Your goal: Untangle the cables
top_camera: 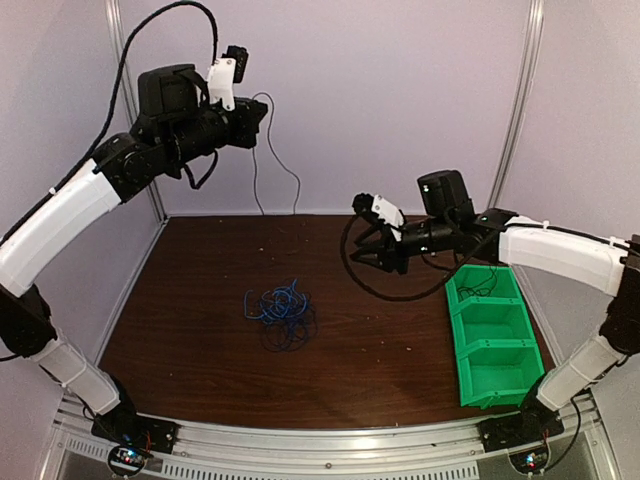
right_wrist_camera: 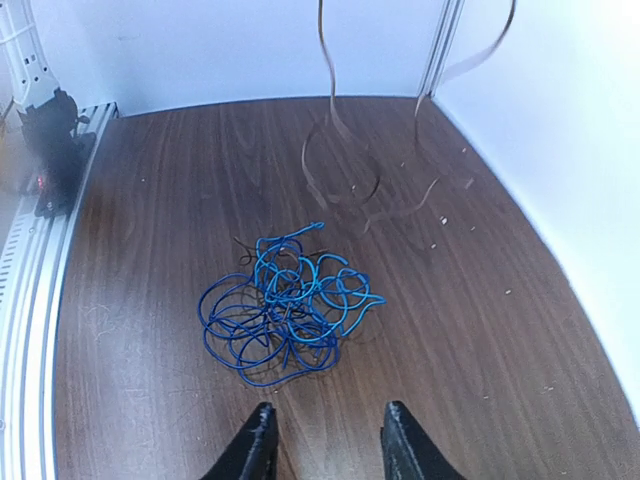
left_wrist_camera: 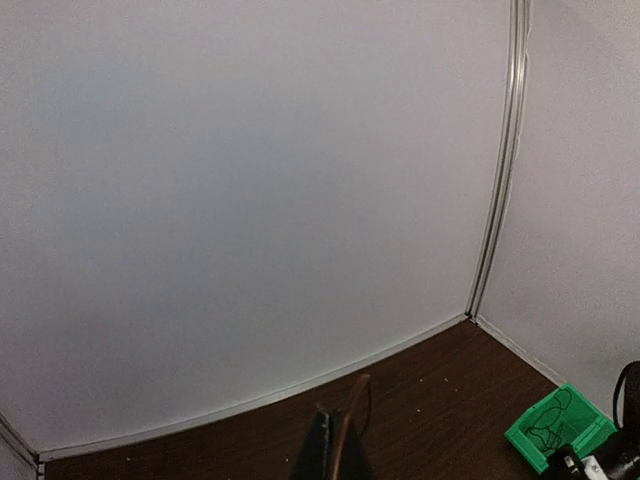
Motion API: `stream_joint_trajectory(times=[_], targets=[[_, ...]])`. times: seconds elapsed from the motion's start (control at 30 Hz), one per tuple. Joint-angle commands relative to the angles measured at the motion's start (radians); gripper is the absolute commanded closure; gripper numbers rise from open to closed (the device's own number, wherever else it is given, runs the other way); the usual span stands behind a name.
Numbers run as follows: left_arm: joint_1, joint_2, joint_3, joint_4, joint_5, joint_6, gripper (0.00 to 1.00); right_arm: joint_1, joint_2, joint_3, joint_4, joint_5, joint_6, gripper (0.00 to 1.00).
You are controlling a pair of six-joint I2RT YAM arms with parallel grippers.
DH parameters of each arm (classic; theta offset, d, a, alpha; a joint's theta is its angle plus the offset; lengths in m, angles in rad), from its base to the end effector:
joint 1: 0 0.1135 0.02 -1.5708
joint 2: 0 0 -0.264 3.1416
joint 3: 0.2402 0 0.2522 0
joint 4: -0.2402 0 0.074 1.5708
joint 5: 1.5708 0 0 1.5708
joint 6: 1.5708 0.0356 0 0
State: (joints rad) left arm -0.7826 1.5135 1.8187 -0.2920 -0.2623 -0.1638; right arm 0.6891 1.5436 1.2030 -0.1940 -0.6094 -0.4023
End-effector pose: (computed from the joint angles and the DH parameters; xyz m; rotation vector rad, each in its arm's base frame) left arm 0.2397 -0.2253 0.5093 0.2781 1.5589 -0.5405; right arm 0.2591 0.2399 0.2995 -1.3898 1.5748 0.8119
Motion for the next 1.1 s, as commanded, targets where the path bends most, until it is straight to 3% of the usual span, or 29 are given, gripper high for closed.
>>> stream_joint_trajectory(times=[0.0,0.1,0.3,0.67,0.93,1.0,1.07], targets=[[0.000,-0.023,-0.084,0.090,0.075,-0.033,1.00,-0.023,-0.105,0.017,-0.127,-0.012,-0.024,0.60],[0.001,-0.013,-0.141,0.119,0.151,-0.052,1.00,-0.032,-0.121,0.078,-0.170,0.007,-0.006,0.57],[0.000,0.013,-0.231,0.201,0.340,-0.085,1.00,-0.034,-0.101,0.189,-0.182,0.002,0.038,0.36],[-0.003,0.057,-0.278,0.373,0.648,-0.149,1.00,-0.018,0.033,0.332,-0.111,-0.131,0.158,0.10],[-0.018,0.088,-0.263,0.373,0.688,-0.150,1.00,0.006,0.062,0.361,-0.063,-0.102,0.205,0.15],[-0.020,0.091,-0.265,0.374,0.690,-0.148,1.00,0.007,0.057,0.354,-0.050,-0.084,0.210,0.25],[-0.021,0.093,-0.268,0.376,0.694,-0.145,1.00,0.006,0.054,0.350,-0.045,-0.074,0.211,0.44]])
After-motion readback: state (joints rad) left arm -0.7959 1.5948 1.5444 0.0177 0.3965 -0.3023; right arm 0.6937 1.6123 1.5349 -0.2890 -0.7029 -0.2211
